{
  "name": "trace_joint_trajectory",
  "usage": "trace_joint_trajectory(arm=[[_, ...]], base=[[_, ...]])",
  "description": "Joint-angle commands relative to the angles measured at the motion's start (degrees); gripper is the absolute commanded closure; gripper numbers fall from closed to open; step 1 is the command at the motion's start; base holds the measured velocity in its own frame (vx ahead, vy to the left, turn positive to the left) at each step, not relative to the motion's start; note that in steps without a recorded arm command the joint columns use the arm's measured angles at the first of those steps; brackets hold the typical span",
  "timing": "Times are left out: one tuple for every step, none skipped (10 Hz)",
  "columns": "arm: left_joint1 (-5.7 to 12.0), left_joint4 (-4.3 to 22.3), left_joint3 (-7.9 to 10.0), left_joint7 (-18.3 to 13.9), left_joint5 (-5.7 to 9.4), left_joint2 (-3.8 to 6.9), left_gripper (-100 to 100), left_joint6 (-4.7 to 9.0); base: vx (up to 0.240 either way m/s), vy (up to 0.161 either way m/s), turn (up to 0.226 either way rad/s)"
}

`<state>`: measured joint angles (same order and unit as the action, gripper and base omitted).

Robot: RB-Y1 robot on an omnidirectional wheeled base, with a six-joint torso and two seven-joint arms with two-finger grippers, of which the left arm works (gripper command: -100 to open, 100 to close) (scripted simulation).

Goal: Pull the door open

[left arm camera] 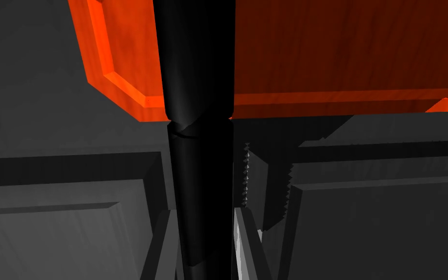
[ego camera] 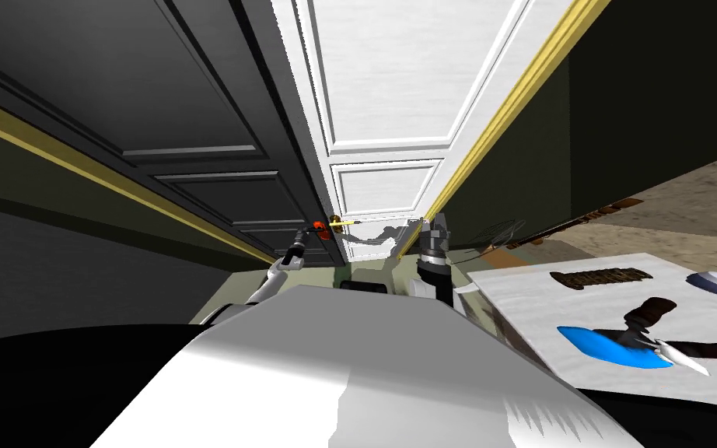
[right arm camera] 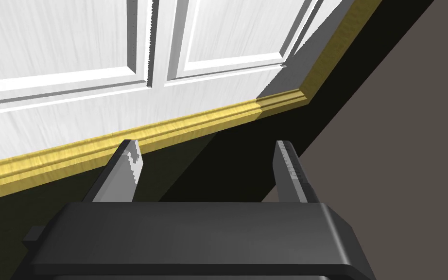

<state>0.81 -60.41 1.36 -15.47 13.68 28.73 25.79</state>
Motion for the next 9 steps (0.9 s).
trace_joint_trajectory(arm=[[-0.77, 0.0, -1.18, -1.0, 0.0, 0.76, 100, 0.69], [-1.46, -0.7, -2.1, -1.9, 0.05, 1.54, 100, 1.23], [-2.13, -1.3, -3.06, -2.7, 0.08, 2.28, 100, 1.78], [-2.74, -2.0, -4.0, -3.5, 0.11, 2.96, 100, 2.3], [-3.29, -2.6, -4.87, -4.2, 0.12, 3.57, 100, 2.78], [-3.72, -3.1, -5.59, -4.8, 0.14, 4.04, 100, 3.17], [-4.12, -3.5, -6.27, -5.4, 0.14, 4.48, 100, 3.53], [-3.81, -2.9, -5.23, -5.0, 0.3, 4.7, 100, 3.2], [-4.99, -3.4, -6.37, -6.0, 0.37, 5.85, 100, 4.45]], base=[[-0.18, 0.052, -0.104], [-0.181, 0.04, -0.125], [-0.173, 0.07, -0.17], [-0.213, 0.096, -0.184], [-0.222, 0.104, -0.202], [-0.205, 0.111, -0.15], [-0.199, 0.055, -0.119], [-0.09, 0.024, -0.007], [-0.133, 0.069, -0.109]])
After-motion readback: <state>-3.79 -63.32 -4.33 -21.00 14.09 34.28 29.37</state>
